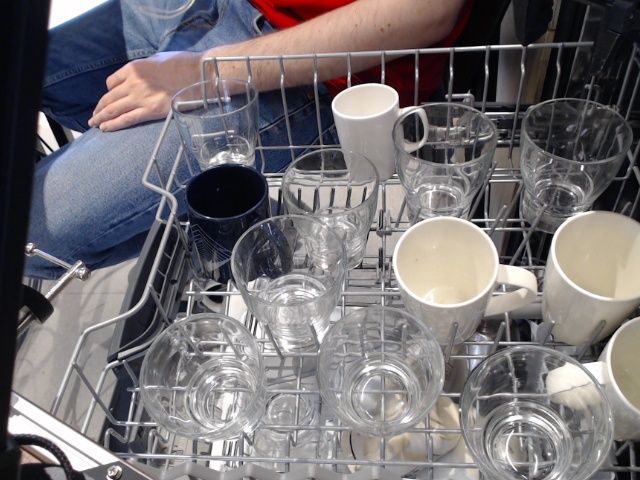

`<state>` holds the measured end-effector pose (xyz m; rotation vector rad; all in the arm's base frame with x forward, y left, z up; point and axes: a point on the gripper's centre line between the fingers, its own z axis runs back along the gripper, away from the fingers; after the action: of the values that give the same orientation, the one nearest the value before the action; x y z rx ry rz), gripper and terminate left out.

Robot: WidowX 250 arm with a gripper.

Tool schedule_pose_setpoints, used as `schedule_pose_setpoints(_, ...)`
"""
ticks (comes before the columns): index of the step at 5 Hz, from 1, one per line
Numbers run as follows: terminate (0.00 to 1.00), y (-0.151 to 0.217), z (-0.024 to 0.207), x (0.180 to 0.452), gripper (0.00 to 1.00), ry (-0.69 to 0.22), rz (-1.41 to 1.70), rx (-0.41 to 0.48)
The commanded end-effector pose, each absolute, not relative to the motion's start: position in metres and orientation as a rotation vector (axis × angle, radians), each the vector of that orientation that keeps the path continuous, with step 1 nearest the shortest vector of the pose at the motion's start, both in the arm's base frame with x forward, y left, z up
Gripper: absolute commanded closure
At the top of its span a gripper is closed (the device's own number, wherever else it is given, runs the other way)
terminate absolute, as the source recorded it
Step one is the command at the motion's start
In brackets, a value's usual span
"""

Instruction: Pick up glass cup

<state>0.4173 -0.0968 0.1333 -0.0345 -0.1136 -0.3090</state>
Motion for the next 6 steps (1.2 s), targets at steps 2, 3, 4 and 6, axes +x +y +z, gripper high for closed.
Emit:
schedule_pose_setpoints(2,0.00,-0.097,0.133,0.420,0.00,-0.125,-0.555,0.019)
schedule_pose_setpoints(3,0.00,-0.087,0.148,0.435,0.00,-0.124,-0.744,0.020)
schedule_pose_setpoints(4,0.00,-0.077,0.153,0.448,0.00,-0.130,-0.915,-0.011)
schedule_pose_setpoints(6,0.00,-0.075,0.122,0.449,0.00,-0.173,-1.099,-0.040)
